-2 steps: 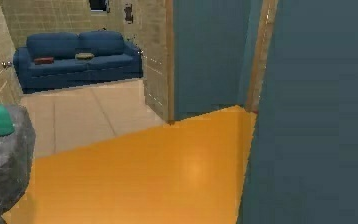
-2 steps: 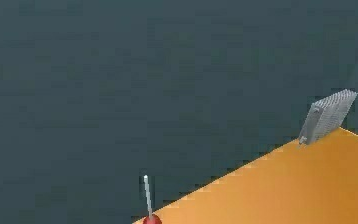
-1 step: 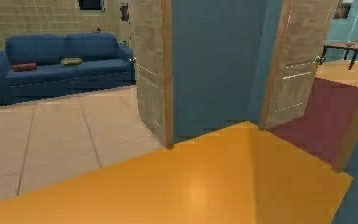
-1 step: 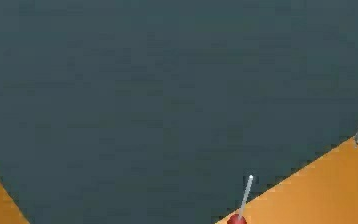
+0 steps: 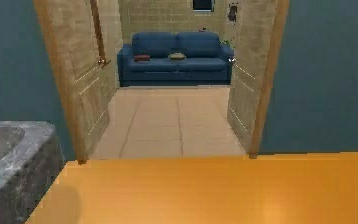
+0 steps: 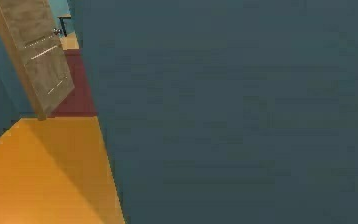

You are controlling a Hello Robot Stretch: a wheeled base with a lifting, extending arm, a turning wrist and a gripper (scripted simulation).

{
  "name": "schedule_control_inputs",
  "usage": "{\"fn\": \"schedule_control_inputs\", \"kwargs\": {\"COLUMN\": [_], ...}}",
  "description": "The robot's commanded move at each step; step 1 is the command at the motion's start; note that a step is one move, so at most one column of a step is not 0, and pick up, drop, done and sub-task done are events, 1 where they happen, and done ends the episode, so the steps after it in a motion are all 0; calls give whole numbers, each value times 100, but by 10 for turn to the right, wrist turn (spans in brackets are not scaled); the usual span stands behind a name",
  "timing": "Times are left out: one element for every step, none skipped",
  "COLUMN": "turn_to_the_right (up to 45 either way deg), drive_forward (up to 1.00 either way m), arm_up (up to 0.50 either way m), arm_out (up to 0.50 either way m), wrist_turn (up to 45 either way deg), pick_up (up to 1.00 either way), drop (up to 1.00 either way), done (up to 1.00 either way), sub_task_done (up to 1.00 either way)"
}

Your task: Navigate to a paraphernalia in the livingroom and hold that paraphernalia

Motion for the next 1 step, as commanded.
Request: {"fn": "schedule_control_inputs", "kwargs": {"turn_to_the_right": [0], "drive_forward": [100], "arm_up": [0], "arm_out": [0], "wrist_turn": [0], "pick_up": [0], "drop": [0], "done": [0], "sub_task_done": [0]}}
